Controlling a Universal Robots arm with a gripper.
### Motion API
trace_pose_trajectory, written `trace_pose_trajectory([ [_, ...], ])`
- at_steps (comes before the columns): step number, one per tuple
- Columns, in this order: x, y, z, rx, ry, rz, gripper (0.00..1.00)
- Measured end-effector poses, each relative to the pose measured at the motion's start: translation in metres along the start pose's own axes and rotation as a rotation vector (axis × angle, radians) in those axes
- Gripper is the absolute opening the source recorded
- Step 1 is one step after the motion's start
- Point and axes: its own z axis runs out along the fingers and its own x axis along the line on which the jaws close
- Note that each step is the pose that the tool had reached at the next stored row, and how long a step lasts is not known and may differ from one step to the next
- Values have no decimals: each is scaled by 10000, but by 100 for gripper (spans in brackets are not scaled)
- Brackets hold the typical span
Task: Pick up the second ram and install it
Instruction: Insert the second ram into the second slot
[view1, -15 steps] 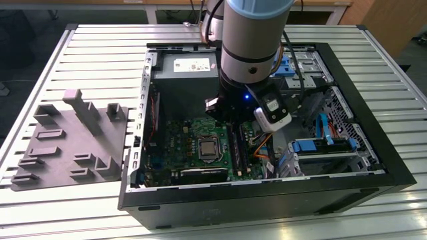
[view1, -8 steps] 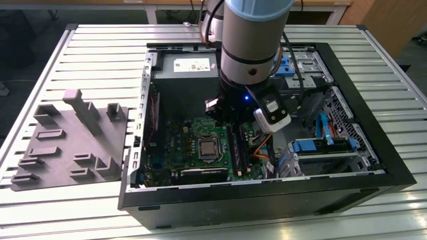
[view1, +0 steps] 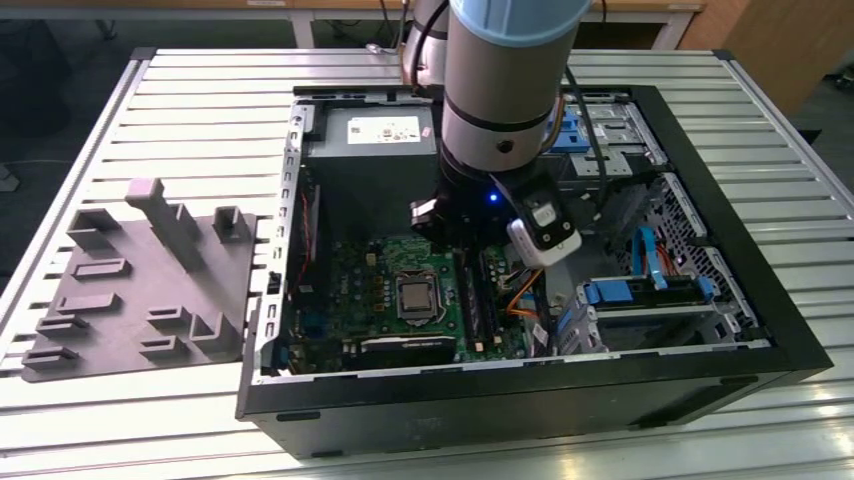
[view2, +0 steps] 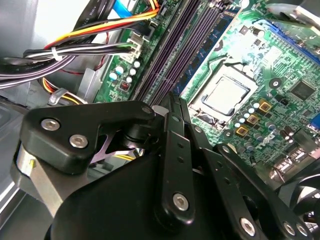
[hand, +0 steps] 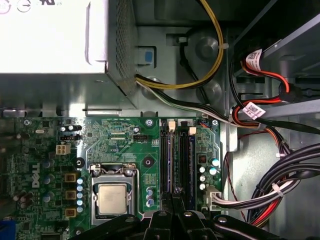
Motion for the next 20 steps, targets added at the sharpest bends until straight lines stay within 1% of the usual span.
trace_pose_trajectory([
  [15,-11,-3,59,1,0,0,12],
  [20,-20,-3,69,2,0,-2,12],
])
